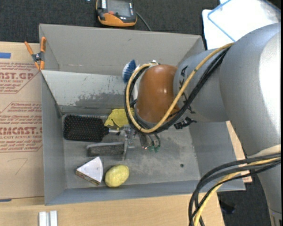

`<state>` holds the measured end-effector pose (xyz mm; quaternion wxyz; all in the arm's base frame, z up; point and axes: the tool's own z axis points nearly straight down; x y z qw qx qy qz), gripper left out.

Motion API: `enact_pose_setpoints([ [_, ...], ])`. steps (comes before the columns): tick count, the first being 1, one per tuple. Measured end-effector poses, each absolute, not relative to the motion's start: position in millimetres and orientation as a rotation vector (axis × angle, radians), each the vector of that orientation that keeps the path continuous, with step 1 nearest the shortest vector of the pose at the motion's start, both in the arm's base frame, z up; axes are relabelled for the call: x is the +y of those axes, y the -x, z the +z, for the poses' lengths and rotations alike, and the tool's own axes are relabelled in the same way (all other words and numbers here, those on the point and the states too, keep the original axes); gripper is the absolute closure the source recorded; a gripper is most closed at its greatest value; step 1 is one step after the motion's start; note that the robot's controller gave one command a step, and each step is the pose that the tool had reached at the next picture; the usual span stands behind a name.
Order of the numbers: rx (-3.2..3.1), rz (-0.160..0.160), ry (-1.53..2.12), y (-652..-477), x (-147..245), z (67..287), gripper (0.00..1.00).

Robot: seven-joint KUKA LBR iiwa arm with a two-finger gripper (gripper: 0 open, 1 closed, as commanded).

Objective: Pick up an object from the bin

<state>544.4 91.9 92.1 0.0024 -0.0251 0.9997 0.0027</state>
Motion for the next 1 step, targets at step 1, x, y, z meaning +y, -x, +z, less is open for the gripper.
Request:
enact_pose_setpoints([
  [1,3.139,0.008,0.079,-543.4,91.9,130.0,1.0],
])
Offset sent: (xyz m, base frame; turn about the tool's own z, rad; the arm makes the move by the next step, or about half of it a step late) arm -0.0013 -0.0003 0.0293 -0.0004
